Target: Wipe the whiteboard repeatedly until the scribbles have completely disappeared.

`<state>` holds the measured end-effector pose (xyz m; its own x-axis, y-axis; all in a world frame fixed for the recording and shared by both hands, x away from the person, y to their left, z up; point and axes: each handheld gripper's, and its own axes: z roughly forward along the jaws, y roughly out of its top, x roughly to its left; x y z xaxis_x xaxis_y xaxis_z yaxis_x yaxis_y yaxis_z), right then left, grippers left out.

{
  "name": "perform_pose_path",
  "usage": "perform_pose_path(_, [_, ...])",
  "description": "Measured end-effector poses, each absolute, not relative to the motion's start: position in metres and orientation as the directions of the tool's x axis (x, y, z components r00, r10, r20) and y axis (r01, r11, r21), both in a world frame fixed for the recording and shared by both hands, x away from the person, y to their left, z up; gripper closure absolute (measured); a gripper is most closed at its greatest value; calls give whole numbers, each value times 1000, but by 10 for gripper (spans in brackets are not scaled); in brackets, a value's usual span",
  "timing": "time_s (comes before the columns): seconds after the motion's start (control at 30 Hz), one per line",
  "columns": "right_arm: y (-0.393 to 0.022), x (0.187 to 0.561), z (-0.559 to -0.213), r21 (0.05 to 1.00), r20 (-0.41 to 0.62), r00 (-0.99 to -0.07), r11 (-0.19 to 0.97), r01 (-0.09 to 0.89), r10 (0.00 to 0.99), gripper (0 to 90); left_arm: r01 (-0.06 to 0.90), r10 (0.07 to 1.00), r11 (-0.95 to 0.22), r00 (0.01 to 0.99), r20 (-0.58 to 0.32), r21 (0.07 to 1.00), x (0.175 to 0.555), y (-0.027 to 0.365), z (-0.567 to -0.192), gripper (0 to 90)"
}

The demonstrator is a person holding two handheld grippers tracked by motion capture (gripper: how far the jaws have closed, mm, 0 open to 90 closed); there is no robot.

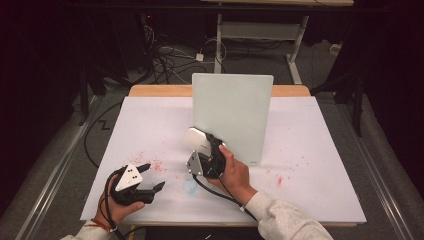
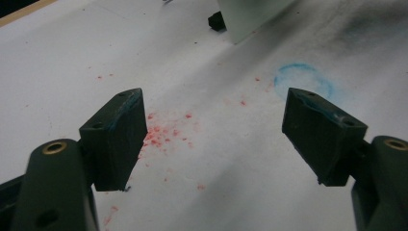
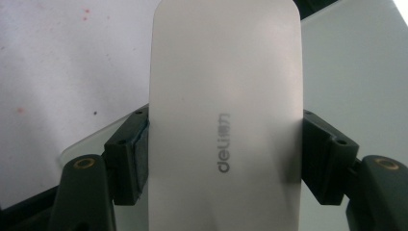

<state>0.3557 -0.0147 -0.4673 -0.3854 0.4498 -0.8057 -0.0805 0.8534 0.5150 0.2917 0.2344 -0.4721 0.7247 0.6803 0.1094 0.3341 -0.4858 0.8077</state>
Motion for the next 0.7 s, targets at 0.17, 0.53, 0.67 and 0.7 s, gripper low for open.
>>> perform_pose_path(0.17, [-20, 356, -465, 525, -785, -426, 848, -72, 450, 307, 331, 678, -488, 727, 112, 808, 292, 234, -472, 230])
perform_pose_path(0.53, [-63, 372, -419, 638, -734, -318, 770, -20, 601, 307, 333, 678, -486, 727, 109, 808, 292, 233, -472, 230])
perform_pose_path(0.67, [-53, 372, -420, 633, -739, -321, 774, -27, 593, 306, 332, 676, -488, 729, 109, 807, 292, 232, -472, 230])
perform_pose_path(0.7, [-51, 373, -418, 629, -742, -322, 777, -31, 588, 306, 332, 676, -487, 729, 108, 808, 292, 232, -472, 230])
